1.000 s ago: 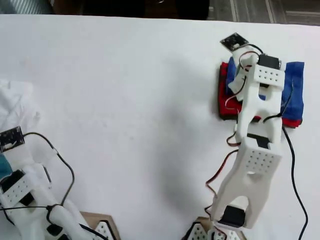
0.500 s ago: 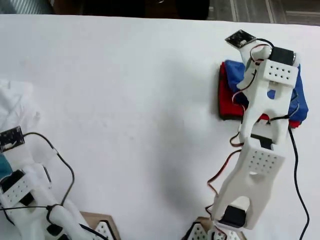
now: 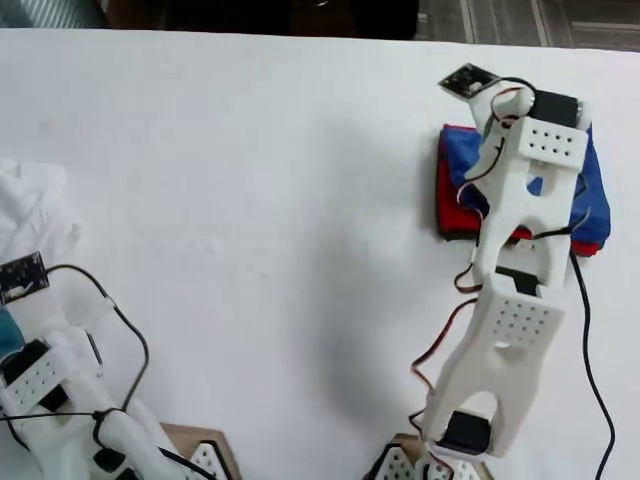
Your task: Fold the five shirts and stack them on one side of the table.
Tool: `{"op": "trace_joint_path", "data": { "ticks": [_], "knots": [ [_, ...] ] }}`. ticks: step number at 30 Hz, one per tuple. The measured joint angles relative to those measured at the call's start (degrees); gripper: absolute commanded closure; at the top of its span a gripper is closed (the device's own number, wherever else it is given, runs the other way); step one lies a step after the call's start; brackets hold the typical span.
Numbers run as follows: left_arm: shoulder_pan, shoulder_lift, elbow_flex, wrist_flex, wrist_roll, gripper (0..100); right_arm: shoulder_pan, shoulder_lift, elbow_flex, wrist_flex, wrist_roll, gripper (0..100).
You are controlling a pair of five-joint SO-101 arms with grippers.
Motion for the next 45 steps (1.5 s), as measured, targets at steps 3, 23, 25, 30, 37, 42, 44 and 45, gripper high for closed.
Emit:
{"op": "trace_joint_path", "data": {
  "ticks": [3,23,25,30,37,42,44,45],
  "knots": [
    [0.0,0.0,0.0,-0.2,0.0,97,-1.1,0.0,0.1,0.0,0.0,95.1],
    [0.0,0.0,0.0,-0.2,0.0,97,-2.1,-16.9,0.4,-1.1,-12.6,99.2],
    [0.0,0.0,0.0,-0.2,0.0,97,-2.0,-16.9,1.7,-4.0,-17.5,96.5],
    [0.0,0.0,0.0,-0.2,0.0,97,-0.1,-11.0,11.0,-14.9,-24.7,97.8],
    [0.0,0.0,0.0,-0.2,0.0,97,4.3,0.5,14.2,-19.2,-25.5,97.8],
    [0.0,0.0,0.0,-0.2,0.0,97,4.7,1.2,13.5,-17.4,-24.4,97.8],
    [0.0,0.0,0.0,-0.2,0.0,97,5.3,1.1,11.3,-16.8,-24.4,97.8],
    [0.0,0.0,0.0,-0.2,0.0,97,5.6,0.6,9.8,-16.8,-24.4,97.8]
  ]
}}
